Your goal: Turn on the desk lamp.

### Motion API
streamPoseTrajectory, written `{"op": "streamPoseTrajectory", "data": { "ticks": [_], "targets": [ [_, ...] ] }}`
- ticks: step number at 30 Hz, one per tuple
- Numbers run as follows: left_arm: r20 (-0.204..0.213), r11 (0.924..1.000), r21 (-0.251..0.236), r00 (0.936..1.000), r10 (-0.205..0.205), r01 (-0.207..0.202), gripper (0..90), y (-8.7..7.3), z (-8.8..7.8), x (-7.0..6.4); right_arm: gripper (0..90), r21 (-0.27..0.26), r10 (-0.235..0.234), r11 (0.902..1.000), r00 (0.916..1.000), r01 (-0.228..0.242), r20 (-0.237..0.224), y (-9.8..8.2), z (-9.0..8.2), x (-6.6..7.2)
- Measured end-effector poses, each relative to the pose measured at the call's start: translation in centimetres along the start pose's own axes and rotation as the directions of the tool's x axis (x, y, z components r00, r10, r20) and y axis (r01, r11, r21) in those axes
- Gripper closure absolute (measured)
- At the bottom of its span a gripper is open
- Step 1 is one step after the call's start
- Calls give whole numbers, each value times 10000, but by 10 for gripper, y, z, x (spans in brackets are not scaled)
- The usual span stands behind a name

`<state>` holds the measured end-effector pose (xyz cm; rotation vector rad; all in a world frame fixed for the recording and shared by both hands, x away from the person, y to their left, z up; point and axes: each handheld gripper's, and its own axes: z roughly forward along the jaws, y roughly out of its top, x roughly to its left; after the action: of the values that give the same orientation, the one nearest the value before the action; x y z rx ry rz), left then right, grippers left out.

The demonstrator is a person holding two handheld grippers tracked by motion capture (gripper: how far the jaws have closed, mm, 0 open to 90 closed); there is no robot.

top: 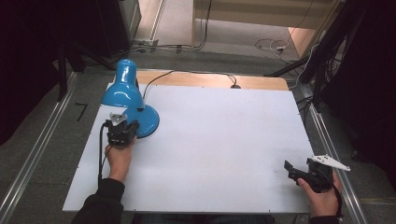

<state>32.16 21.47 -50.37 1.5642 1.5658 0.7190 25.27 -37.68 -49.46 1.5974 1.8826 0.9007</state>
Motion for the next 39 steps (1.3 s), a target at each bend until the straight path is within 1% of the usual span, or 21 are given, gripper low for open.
{"op": "streamPoseTrajectory", "data": {
  "ticks": [9,13,14,15,17,20,22,27,31,33,35,37,39],
  "targets": [
    [122,10000,7,9999,-97,97,900,0,0,2,96,-14,26,10000,10000,-26,-32,0,0,0],
    [101,10000,-25,9999,-44,45,900,-1,-1,1,96,-7,15,10000,10000,-15,-32,0,0,0],
    [87,10000,74,10000,-32,32,900,-1,0,1,97,-8,15,10000,10000,-15,-32,0,0,0],
    [187,9999,76,9998,-70,69,900,-2,-1,1,96,-15,13,10000,10000,-13,-35,0,0,0],
    [182,9999,77,9998,74,-75,900,-3,-2,-1,96,-11,17,10000,10000,-17,-49,0,0,0],
    [262,9999,79,9996,-89,87,900,-3,-2,1,96,-10,-1,10000,10000,1,-35,0,0,0],
    [296,9999,80,9995,-113,110,900,-3,-2,1,96,-65,-51,10000,10000,50,-58,0,0,0],
    [324,9998,51,9993,-201,199,900,-3,-2,2,96,-18,52,10000,10000,-52,-45,0,0,0],
    [407,9994,21,9986,-352,351,900,-3,-2,2,96,-17,21,10000,10000,-21,-64,0,0,0],
    [275,9994,-244,9993,-242,248,900,-7,-2,1,96,-10,8,10000,10000,-9,-65,0,0,0],
    [176,9996,-257,9998,-130,134,900,-7,-3,0,96,-3,54,10000,10000,-54,-58,0,1,0],
    [172,9996,-242,9997,-166,170,900,-7,-3,-1,96,-27,39,10000,10000,-39,-66,0,1,0],
    [197,9993,-223,9993,-309,313,900,-6,-3,0,96,-30,45,10000,10000,-45,-64,0,1,0]
  ]
}}
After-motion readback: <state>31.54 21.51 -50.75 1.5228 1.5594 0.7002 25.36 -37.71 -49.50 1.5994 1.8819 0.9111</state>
